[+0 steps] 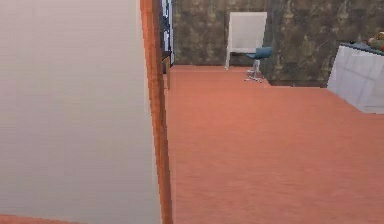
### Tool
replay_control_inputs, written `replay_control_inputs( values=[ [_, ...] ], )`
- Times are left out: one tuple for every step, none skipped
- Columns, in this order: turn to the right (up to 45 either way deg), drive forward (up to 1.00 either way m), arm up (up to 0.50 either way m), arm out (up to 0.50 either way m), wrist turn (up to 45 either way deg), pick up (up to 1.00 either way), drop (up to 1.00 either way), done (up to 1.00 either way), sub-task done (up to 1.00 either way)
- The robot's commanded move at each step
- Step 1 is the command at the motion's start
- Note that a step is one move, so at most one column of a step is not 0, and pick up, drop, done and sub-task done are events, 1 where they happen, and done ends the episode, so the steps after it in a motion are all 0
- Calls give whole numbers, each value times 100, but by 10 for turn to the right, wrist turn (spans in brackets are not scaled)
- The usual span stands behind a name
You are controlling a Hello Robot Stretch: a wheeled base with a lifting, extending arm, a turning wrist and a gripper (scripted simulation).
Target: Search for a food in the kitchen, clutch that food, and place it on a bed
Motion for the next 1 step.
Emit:
replay_control_inputs(
  values=[
    [-270, 0, 0, 0, 0, 0, 0, 0, 0]
  ],
)
